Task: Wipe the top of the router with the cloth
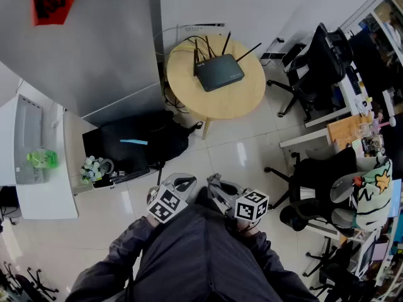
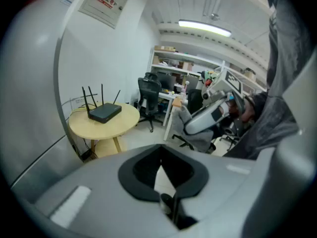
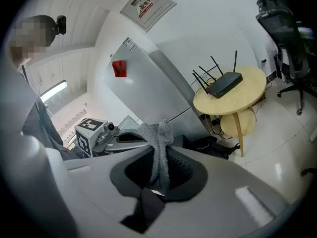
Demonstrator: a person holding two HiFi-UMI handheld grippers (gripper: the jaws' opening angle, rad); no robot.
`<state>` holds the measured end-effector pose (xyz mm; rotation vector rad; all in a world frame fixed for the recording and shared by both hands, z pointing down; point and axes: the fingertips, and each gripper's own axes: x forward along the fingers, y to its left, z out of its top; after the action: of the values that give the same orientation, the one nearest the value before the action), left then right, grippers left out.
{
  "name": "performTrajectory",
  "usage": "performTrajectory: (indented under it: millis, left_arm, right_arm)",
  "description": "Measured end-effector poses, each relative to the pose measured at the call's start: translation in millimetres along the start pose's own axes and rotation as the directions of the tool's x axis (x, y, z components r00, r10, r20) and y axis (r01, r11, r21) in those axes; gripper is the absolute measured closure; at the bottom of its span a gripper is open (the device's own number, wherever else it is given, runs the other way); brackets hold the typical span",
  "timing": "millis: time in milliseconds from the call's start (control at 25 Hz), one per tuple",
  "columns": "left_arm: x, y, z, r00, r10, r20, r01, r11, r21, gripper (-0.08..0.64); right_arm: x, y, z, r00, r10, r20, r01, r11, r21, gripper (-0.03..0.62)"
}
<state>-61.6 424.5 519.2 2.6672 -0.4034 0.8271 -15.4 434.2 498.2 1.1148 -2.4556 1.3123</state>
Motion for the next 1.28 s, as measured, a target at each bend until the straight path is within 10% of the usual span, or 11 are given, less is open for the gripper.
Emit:
performTrajectory:
  millis: [520,1280]
  left_arm:
    - [36,35,26,0.999,-0.026,-0.033,0.026,1.000,0.011,0.560]
    - [192,131,149,0.986,0.088,-0.140,-0.101,0.991,-0.087,0.560]
  right_arm:
    - [12,-41,51,1.000,-0.003,0.007,0.004,1.000,-0.023,0.545]
    - [0,-230,191,0.991,0.125,-0.041,-0.123,0.992,0.038,0.545]
